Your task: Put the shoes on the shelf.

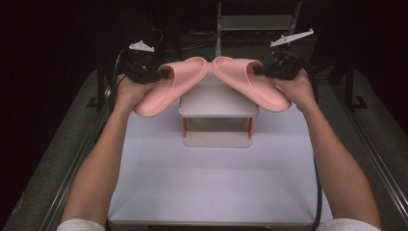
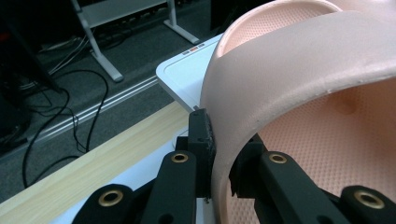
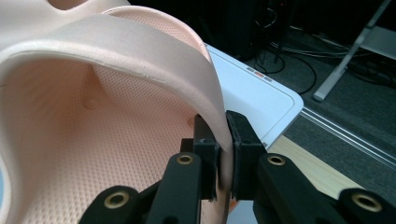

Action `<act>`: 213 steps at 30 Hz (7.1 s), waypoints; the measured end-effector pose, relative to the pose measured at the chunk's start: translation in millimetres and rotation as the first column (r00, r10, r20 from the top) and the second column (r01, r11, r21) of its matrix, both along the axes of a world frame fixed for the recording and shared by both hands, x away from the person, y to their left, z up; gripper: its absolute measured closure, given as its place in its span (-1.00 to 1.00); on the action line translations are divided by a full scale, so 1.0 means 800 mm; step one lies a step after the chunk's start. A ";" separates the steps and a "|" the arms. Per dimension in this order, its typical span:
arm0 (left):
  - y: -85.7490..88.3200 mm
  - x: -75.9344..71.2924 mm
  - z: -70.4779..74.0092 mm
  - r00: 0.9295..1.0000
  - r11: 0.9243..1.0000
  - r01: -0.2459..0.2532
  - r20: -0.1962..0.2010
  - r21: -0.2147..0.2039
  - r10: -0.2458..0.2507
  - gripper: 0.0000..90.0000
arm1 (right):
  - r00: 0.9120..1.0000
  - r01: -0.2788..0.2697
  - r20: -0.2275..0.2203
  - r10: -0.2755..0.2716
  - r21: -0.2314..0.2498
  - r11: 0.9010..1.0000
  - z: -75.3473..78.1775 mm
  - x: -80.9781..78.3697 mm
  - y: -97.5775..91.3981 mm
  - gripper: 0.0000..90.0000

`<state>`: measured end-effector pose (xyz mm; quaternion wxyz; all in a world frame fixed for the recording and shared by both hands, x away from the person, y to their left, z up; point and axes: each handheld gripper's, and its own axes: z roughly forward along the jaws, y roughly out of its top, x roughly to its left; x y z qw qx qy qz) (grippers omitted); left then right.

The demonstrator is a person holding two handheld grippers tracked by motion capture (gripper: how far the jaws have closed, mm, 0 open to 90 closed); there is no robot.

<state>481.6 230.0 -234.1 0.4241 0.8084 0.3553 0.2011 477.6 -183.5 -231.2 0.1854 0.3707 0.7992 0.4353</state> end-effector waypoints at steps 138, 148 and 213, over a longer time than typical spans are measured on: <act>-0.090 0.030 -0.027 0.994 0.992 -0.109 -0.033 -0.058 0.107 0.15 | 0.975 0.212 -0.098 -0.198 0.151 0.966 -0.041 0.025 0.033 0.20; -0.079 0.019 -0.027 0.995 0.993 -0.098 -0.022 -0.072 0.097 0.11 | 0.982 0.178 -0.098 -0.163 0.162 0.971 -0.042 0.012 0.028 0.18; -0.052 -0.065 -0.025 0.997 0.996 -0.002 0.074 -0.094 0.009 -0.37 | 0.992 -0.040 -0.103 0.079 0.335 0.941 -0.049 -0.067 -0.003 -0.23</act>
